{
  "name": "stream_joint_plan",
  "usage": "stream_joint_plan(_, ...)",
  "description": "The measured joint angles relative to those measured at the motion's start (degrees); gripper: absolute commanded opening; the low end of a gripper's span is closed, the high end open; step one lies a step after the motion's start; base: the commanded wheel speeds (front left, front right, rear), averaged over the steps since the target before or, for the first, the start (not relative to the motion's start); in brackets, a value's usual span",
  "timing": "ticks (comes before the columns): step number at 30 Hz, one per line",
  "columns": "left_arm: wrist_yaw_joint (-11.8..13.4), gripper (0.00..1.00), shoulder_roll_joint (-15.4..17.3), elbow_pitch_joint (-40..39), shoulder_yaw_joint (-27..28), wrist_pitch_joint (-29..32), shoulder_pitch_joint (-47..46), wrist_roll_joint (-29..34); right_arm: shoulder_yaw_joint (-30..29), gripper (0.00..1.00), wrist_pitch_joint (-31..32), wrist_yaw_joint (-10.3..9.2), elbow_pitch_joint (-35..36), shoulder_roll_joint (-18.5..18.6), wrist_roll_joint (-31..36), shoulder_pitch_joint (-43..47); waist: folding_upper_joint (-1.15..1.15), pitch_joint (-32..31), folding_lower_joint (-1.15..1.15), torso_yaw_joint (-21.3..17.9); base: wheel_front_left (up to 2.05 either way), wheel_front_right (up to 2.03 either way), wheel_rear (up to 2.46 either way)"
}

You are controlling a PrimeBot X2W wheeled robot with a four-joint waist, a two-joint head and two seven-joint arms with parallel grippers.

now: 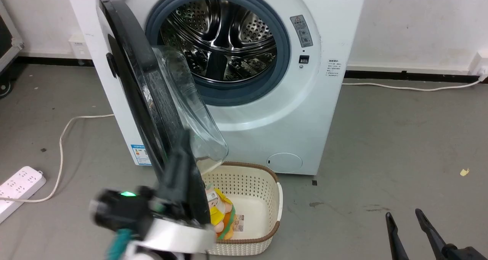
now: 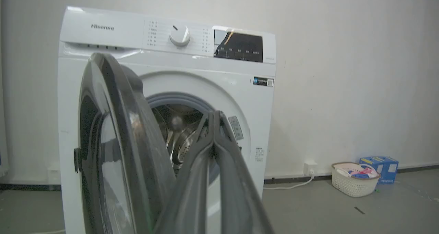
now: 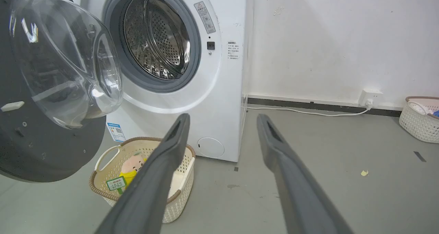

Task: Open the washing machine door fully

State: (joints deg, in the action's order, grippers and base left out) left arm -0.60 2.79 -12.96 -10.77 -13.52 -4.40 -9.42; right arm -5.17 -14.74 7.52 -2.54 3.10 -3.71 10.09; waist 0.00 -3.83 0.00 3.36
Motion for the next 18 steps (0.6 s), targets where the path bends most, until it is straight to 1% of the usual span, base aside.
stream_joint_plan(4, -1.2, 0.00, 0.0, 6.6, -6.4, 5.2, 2.1, -1.5, 0.4, 1.00, 0.0, 0.00, -0.4, 0.0, -0.4, 0.0, 0.00, 0.3, 0.00, -0.2, 0.00, 0.00, 0.00)
stream_joint_plan(7, -1.6, 0.00, -0.1, 10.8, -8.7, 7.7, 2.4, -2.5, 0.3, 1.00, 0.0, 0.00, -0.5, 0.0, -1.0, -0.1, 0.00, 0.7, 0.00, -0.3, 0.00, 0.00, 0.00)
stream_joint_plan(9, -1.6, 0.00, 0.0, 14.0, -9.0, 9.2, 2.4, -2.9, 0.4, 1.00, 0.0, 0.00, -0.6, 0.0, -1.5, -0.3, 0.00, 1.0, 0.00, -0.4, 0.00, 0.00, 0.00)
stream_joint_plan(11, -1.6, 0.00, 0.0, 16.1, -8.4, 9.1, 2.4, -5.4, 0.7, 1.00, 0.0, 0.00, -0.7, 0.0, -1.5, -0.4, 0.00, 1.2, 0.00, -0.3, 0.00, 0.00, 0.00)
stream_joint_plan(18, -0.1, 0.00, 0.8, 22.9, -6.1, 8.1, 0.7, -5.4, 0.9, 1.00, 0.0, 0.00, -1.0, 0.0, -1.9, -0.5, 0.00, 1.5, 0.00, 1.3, 0.00, 0.00, 0.00)
